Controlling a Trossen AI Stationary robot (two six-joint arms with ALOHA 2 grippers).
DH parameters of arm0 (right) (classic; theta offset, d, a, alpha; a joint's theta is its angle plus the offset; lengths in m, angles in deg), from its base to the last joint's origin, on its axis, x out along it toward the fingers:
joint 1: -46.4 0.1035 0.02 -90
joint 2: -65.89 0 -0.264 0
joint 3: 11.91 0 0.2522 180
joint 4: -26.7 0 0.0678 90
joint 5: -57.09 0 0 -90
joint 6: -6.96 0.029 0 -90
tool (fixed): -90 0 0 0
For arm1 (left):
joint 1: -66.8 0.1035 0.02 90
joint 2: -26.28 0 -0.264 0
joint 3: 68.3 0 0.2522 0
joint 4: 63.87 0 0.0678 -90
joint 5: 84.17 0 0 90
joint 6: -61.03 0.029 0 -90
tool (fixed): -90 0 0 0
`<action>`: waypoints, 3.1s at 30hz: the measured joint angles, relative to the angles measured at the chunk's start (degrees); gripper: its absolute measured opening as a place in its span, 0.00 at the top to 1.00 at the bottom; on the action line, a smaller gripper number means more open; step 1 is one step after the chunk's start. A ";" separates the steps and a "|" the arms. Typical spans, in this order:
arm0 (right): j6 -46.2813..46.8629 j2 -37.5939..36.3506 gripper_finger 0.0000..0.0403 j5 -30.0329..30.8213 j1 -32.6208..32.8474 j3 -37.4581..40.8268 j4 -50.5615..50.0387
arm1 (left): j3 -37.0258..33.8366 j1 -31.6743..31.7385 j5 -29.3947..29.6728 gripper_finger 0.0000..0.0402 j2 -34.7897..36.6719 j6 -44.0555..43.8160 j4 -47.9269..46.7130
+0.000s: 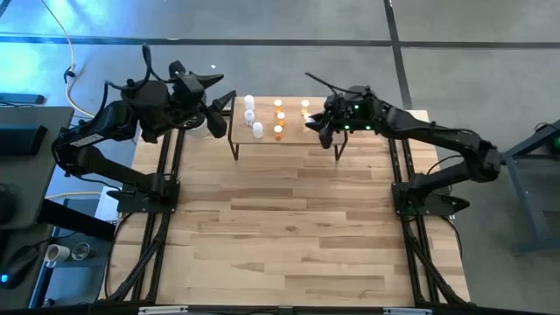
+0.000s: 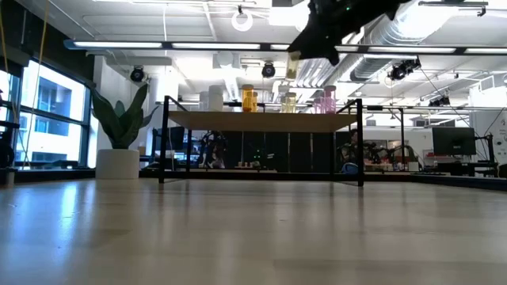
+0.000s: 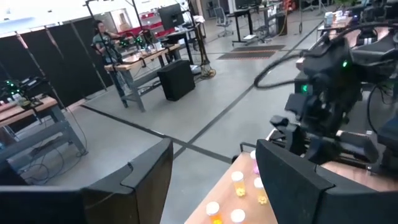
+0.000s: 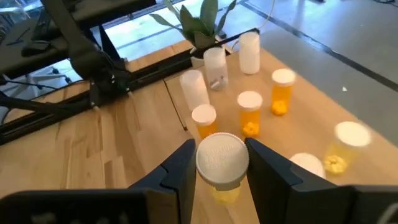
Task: Pick and place medicine bottles onto shelf by color
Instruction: Put the yellow pill bottle on the shelf aligned with the other yellow pill bottle, then return to Home Position
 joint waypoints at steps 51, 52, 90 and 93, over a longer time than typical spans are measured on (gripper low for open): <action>-8.03 9.25 0.73 9.03 2.42 -0.01 -2.60 | -0.02 -0.02 -0.26 0.45 -0.63 1.02 -3.87; -8.16 9.27 0.73 9.82 2.43 -0.01 -2.60 | -0.02 0.00 -0.39 0.45 -0.63 1.02 -3.88; -7.83 8.33 0.64 10.93 2.42 -2.65 -4.96 | -0.02 -0.01 -0.44 0.45 -0.63 1.02 -3.89; -7.88 8.33 0.64 10.91 2.42 -4.14 -5.78 | -0.02 -0.02 -0.37 0.45 -0.63 1.77 -3.89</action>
